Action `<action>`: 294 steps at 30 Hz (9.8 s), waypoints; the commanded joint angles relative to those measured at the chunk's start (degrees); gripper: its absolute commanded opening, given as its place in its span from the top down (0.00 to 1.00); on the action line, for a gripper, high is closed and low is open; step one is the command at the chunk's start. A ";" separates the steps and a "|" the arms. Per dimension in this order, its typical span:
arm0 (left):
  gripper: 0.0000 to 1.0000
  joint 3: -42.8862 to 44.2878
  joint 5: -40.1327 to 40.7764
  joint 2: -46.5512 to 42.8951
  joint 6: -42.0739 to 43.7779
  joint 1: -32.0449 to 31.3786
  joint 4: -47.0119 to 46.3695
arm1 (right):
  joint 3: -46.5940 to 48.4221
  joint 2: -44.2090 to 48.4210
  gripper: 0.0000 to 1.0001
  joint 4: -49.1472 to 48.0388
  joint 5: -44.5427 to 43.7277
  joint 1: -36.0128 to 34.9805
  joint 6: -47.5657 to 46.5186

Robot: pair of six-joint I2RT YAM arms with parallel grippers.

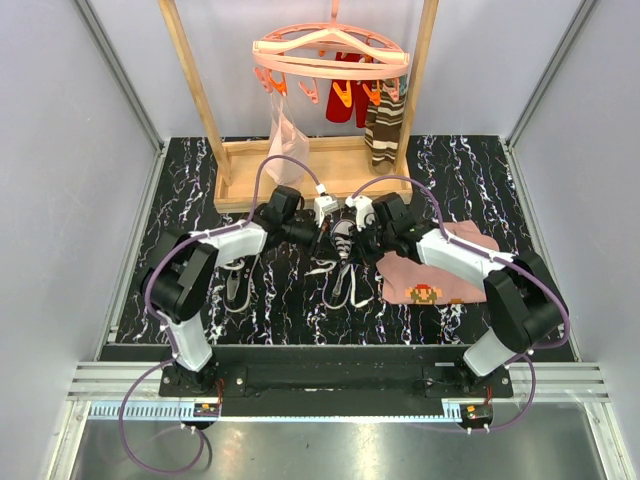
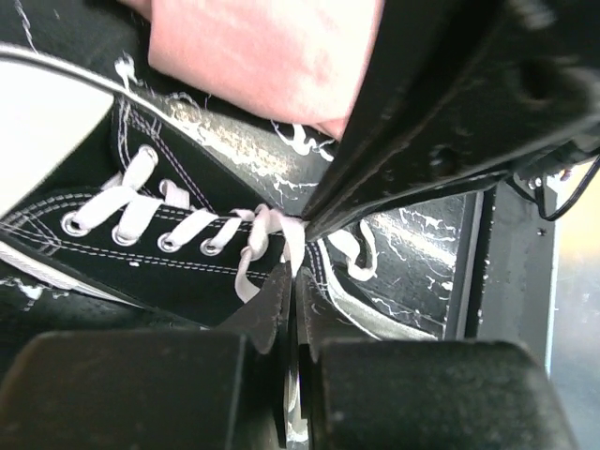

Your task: Tie the shoes

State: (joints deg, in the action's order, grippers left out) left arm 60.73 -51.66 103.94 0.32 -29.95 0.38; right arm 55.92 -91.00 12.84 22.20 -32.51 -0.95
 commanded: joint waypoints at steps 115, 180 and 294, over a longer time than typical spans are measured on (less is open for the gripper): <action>1.00 -24.52 34.43 -12.45 52.07 -14.87 -47.23 | -7.05 -31.61 0.67 -99.68 52.25 18.63 86.03; 0.92 -23.29 34.17 -14.11 49.16 -13.73 -41.17 | -10.57 -28.35 1.00 -100.82 50.14 18.01 83.48; 0.39 -13.02 28.54 -22.03 25.17 -10.21 -8.82 | -6.26 -14.03 1.00 -45.27 39.94 17.83 43.40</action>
State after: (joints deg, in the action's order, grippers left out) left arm 42.50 -21.89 80.09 28.10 -39.72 -7.07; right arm 49.98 -108.05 -31.64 62.83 -14.96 43.64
